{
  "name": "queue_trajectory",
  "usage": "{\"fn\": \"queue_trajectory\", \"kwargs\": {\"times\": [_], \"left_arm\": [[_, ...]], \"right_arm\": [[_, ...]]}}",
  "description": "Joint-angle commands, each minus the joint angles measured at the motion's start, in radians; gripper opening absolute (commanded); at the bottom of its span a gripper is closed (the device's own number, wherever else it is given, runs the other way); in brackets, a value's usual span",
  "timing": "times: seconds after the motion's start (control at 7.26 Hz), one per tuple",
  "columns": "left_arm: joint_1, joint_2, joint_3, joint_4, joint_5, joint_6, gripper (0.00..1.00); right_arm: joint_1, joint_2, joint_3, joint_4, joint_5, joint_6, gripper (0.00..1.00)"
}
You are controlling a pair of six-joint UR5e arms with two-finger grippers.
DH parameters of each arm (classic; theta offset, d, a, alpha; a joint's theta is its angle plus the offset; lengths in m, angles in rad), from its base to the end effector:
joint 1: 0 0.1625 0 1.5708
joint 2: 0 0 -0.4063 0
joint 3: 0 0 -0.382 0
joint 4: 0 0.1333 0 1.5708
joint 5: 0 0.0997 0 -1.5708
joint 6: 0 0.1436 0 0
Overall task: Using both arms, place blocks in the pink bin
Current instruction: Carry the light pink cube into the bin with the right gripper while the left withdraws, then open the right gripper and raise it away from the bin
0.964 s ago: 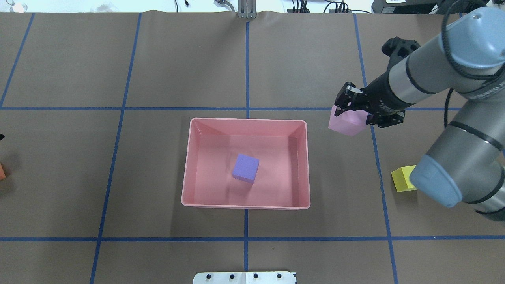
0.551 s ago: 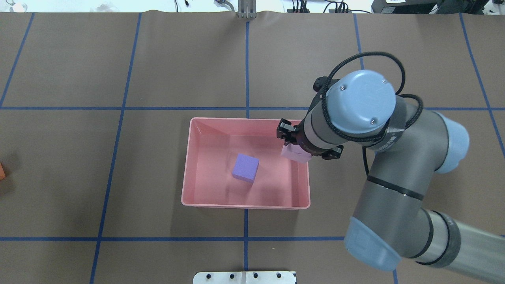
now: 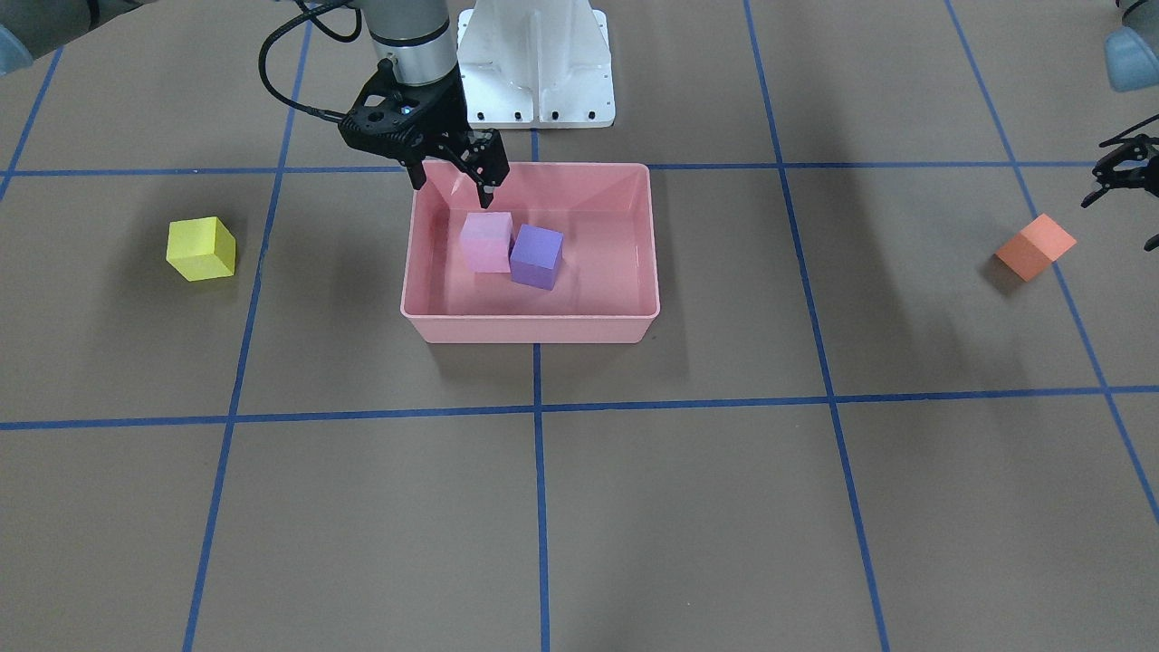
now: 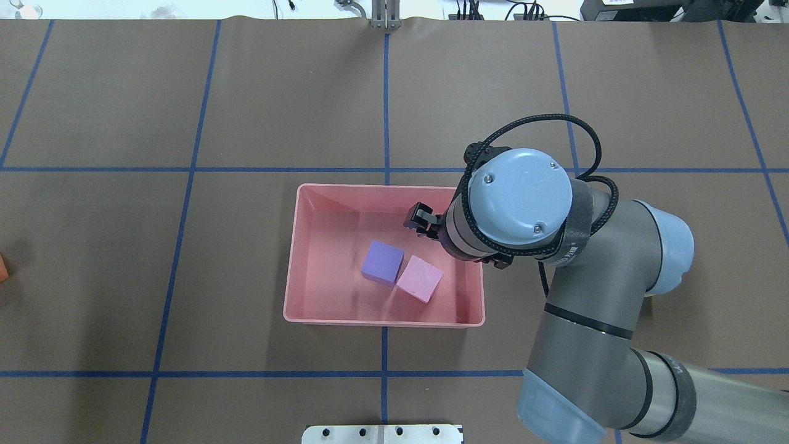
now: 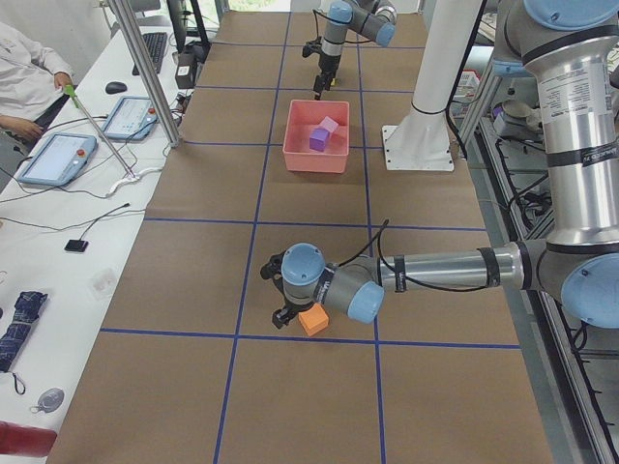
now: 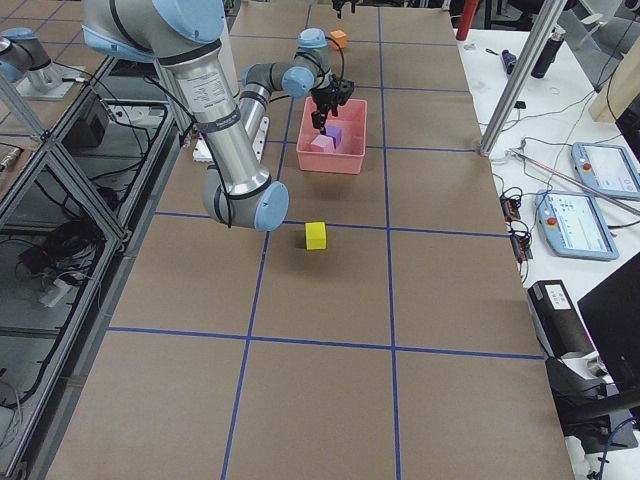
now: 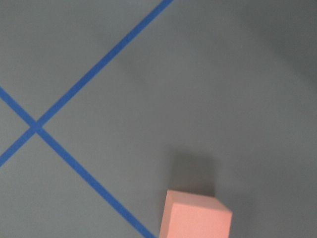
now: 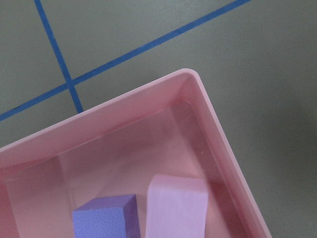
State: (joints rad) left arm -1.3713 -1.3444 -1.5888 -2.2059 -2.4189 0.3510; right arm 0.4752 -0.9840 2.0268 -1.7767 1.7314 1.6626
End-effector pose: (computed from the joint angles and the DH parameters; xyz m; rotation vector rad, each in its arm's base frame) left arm 0.0567 -0.4095 0.6827 0.4722 0.8187 0.6906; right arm -0.4737 -0.3678 0.1918 0.0109 -0.8567 0.4651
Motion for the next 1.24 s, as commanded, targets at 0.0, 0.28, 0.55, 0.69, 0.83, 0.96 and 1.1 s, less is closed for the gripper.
{"fn": "queue_trajectory", "kwargs": {"times": [0.0, 0.28, 0.55, 0.69, 0.83, 0.96, 1.1], "left_arm": [[0.006, 0.037, 0.044, -0.210, 0.000, -0.129, 1.00], [0.014, 0.065, 0.046, -0.282, 0.004, -0.129, 1.00], [0.021, 0.076, 0.049, -0.285, 0.012, -0.168, 1.00], [0.067, 0.064, 0.049, -0.285, 0.018, -0.272, 1.00], [0.114, 0.064, 0.047, -0.287, 0.050, -0.331, 1.00], [0.159, 0.062, 0.047, -0.293, 0.084, -0.337, 1.00], [0.170, 0.064, 0.049, -0.296, 0.087, -0.333, 1.00]], "right_arm": [[0.107, -0.054, 0.056, -0.003, 0.078, -0.125, 1.00], [0.169, -0.125, 0.099, 0.005, 0.142, -0.309, 1.00], [0.213, -0.185, 0.119, 0.010, 0.172, -0.435, 1.00], [0.258, -0.208, 0.122, 0.010, 0.228, -0.481, 1.00], [0.287, -0.235, 0.125, 0.010, 0.247, -0.519, 1.00], [0.313, -0.264, 0.130, 0.010, 0.252, -0.584, 1.00], [0.348, -0.289, 0.130, 0.010, 0.287, -0.640, 1.00]]}}
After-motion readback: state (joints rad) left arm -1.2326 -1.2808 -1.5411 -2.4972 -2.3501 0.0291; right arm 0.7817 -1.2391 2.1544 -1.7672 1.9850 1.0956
